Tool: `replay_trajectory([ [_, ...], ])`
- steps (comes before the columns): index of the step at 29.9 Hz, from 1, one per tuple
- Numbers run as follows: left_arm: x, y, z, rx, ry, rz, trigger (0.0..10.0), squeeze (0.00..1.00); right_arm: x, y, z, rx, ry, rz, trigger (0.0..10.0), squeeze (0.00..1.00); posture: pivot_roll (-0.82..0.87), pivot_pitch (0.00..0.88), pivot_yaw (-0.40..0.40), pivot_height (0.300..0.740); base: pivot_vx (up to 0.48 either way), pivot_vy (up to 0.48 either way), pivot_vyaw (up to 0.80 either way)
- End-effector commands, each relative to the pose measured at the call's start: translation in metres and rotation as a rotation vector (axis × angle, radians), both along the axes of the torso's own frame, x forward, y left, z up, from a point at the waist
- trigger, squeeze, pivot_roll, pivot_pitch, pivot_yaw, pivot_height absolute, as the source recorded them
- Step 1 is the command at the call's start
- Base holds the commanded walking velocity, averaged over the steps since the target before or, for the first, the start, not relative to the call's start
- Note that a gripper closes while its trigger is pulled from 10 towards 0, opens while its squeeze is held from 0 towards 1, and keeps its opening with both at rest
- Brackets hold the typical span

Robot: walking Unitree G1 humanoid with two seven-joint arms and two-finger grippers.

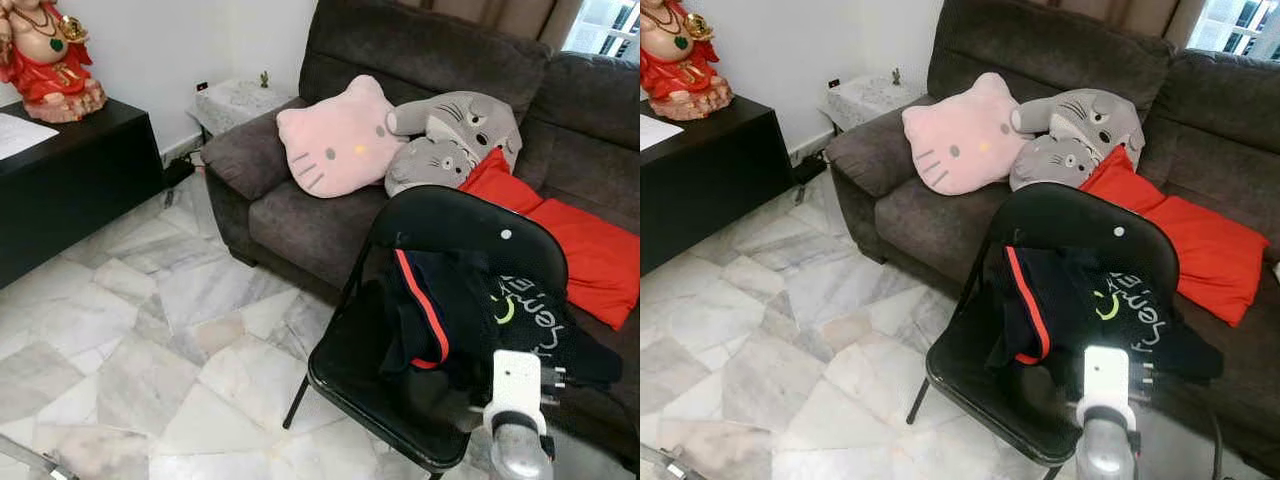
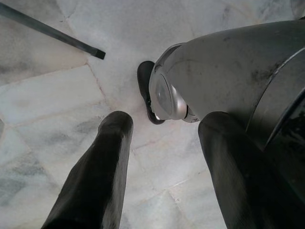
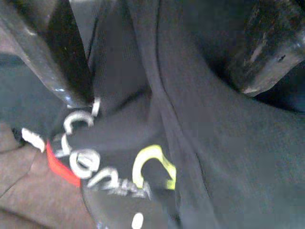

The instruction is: Hang hanger

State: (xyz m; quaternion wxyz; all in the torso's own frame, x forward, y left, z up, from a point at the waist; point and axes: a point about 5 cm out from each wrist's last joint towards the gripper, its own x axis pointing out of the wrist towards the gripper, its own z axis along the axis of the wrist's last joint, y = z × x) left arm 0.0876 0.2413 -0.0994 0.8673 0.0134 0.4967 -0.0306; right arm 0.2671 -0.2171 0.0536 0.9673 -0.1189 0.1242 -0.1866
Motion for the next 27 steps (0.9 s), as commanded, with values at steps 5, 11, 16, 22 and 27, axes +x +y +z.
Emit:
replay_trajectory([
  [5, -0.009, -0.002, -0.003, -0.015, 0.045, -0.016, 10.0, 0.0, 0.007, 0.002, 0.027, -0.005, -0.189, 0.035, 10.0, 0.0, 0.0, 0.089, -0.063, 0.74, 0.0, 0.0, 0.0],
  [11, -0.009, -0.003, -0.003, -0.016, 0.048, -0.021, 10.0, 0.0, 0.01, 0.011, 0.016, -0.023, -0.096, 0.12, 10.0, 0.0, 0.0, 0.089, -0.063, 0.74, 0.0, 0.0, 0.0],
  [16, -0.009, -0.003, -0.003, -0.018, 0.048, -0.02, 10.0, 0.0, 0.01, 0.018, -0.007, -0.024, 0.065, 0.184, 10.0, 0.0, 0.0, 0.089, -0.063, 0.74, 0.0, 0.0, 0.0],
  [22, -0.01, -0.003, -0.003, -0.02, 0.049, -0.021, 10.0, 0.0, 0.023, 0.023, 0.004, -0.01, -0.021, 0.225, 10.0, 0.0, 0.0, 0.088, -0.062, 0.74, 0.0, 0.0, 0.0],
  [27, -0.01, -0.003, -0.003, -0.021, 0.049, -0.022, 10.0, 0.0, 0.035, 0.033, 0.018, 0.019, -0.126, 0.298, 10.0, 0.0, 0.0, 0.089, -0.059, 0.74, 0.0, 0.0, 0.0],
])
